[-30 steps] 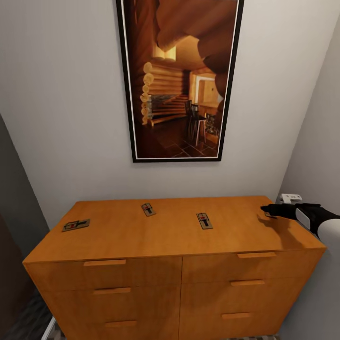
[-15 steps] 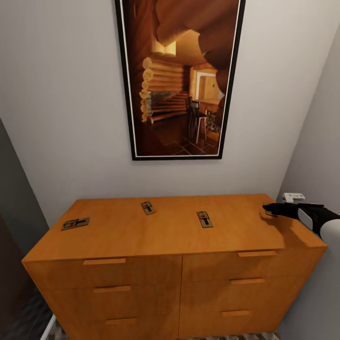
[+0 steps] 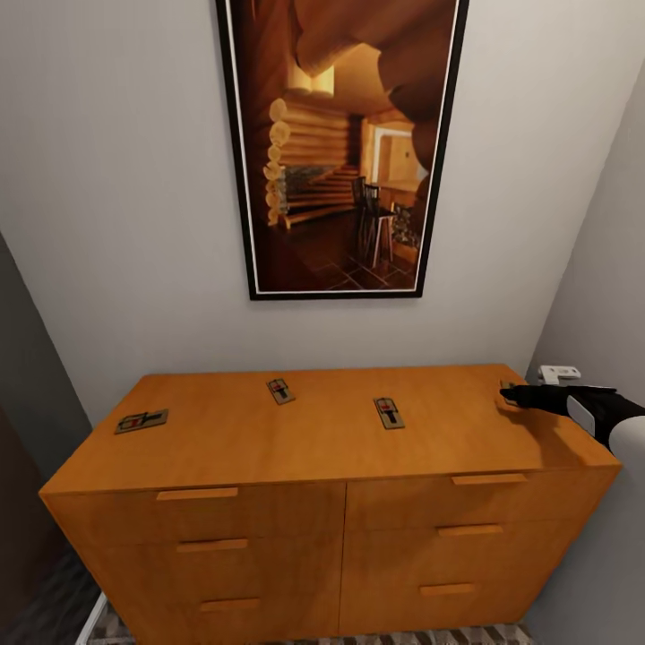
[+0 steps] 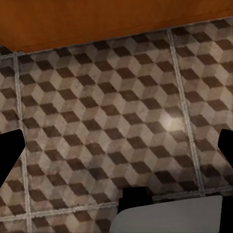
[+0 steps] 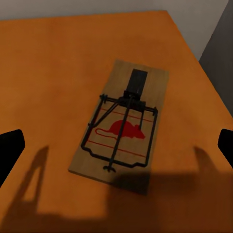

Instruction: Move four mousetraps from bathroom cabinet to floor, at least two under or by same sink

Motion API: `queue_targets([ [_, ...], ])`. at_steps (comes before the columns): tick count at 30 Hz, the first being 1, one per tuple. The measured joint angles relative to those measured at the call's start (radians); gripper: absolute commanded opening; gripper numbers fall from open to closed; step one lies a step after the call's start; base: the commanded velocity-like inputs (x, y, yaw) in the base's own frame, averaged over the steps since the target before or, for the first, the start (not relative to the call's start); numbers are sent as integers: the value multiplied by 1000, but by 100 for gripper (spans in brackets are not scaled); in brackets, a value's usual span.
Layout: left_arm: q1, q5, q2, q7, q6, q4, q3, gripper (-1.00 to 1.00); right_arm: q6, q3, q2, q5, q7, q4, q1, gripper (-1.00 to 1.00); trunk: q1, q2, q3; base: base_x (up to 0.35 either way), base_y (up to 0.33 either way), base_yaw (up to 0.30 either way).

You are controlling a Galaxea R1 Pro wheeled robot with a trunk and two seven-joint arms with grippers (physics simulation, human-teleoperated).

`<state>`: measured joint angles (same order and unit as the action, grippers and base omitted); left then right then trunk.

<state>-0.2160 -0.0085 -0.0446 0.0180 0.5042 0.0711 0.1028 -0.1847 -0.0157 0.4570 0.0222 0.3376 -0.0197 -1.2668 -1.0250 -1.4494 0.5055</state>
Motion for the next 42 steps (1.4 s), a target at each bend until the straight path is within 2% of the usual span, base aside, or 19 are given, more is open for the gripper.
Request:
queue_targets([
  [42,0,0,0,0,1,0,0,100,1,-1,-1,0,-5,2,6,100,0,0,3,14,0,0],
])
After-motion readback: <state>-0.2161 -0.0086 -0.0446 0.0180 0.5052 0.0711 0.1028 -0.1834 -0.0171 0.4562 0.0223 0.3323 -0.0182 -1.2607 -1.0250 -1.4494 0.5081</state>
